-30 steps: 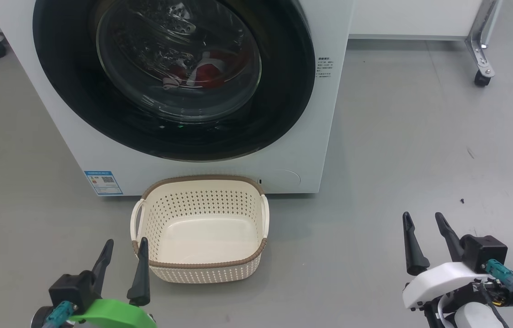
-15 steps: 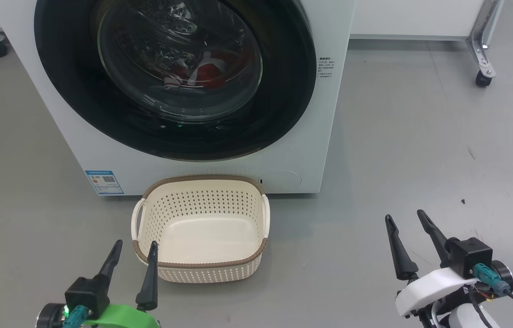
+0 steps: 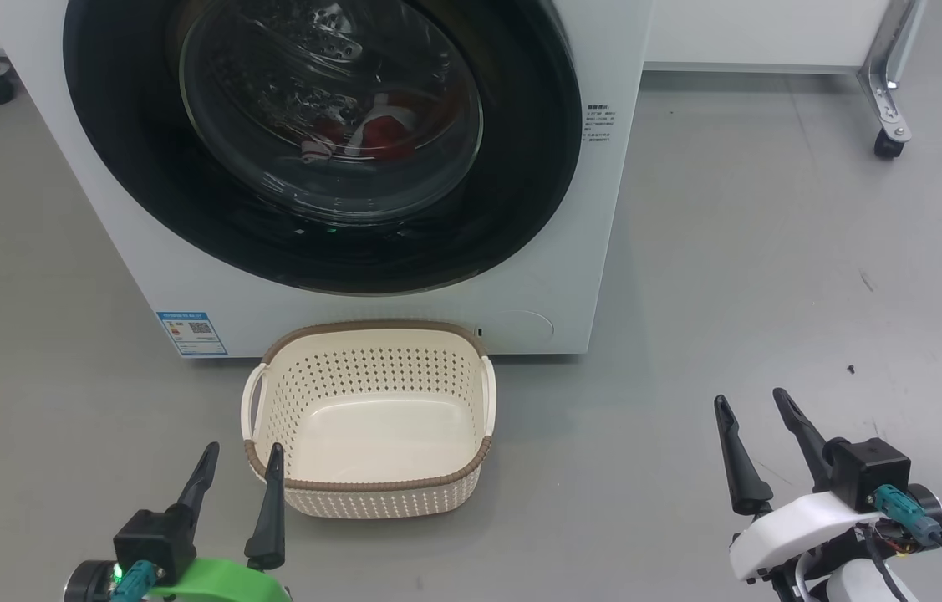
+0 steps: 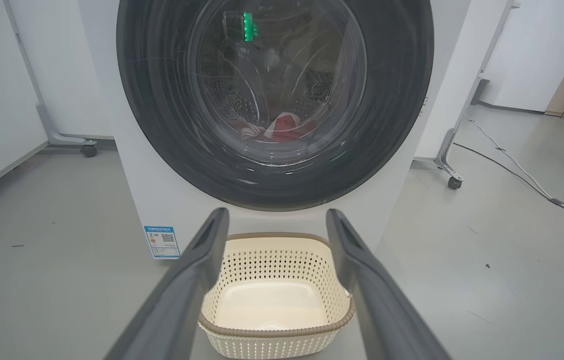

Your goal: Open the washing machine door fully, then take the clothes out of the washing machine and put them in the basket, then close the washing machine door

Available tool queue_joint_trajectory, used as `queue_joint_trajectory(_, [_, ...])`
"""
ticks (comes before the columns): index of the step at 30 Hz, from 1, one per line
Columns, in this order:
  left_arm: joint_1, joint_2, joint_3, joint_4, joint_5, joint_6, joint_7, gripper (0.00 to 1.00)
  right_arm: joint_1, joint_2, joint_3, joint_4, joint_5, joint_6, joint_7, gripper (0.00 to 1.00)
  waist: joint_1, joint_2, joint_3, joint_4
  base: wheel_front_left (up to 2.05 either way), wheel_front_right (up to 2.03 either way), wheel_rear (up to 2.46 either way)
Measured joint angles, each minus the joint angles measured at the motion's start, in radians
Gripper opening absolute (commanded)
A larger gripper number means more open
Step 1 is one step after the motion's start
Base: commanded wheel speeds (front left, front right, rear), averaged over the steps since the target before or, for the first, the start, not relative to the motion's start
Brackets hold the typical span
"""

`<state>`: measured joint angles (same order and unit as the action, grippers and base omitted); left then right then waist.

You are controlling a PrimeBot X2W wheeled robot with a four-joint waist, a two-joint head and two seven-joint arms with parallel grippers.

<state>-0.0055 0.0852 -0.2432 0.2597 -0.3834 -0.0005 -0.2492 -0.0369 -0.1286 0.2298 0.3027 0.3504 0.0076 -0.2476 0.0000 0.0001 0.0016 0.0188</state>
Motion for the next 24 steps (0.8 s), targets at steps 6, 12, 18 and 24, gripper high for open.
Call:
queue_joint_trajectory(6, [0.0, -0.001, 0.0, 0.002, 0.002, 0.0, 0.0, 1.0, 0.0, 0.002, -0.007, 0.005, -0.003, 0.009, 0.0, 1.0, 0.0, 0.0, 0.002, -0.002, 0.0, 0.0, 0.0])
queue_joint_trajectory(12, [-0.001, -0.004, 0.003, 0.003, 0.006, 0.0, 0.0, 1.0, 0.0, 0.005, -0.017, 0.007, -0.01, 0.012, 0.0, 0.0, 0.0, 0.0, 0.003, -0.003, 0.0, 0.0, 0.0])
queue_joint_trajectory(18, [-0.003, -0.006, 0.007, 0.002, 0.007, 0.0, 0.0, 1.0, 0.0, 0.016, -0.033, 0.006, -0.01, 0.027, 0.0, 0.0, 0.0, 0.0, 0.005, -0.003, 0.0, 0.0, 0.0])
queue_joint_trajectory(24, [-0.005, -0.008, 0.01, -0.01, 0.011, 0.0, 0.0, 1.0, 0.0, 0.04, -0.06, 0.003, 0.037, 0.053, 0.0, 0.0, 0.0, 0.0, 0.016, -0.003, 0.0, 0.0, 0.0])
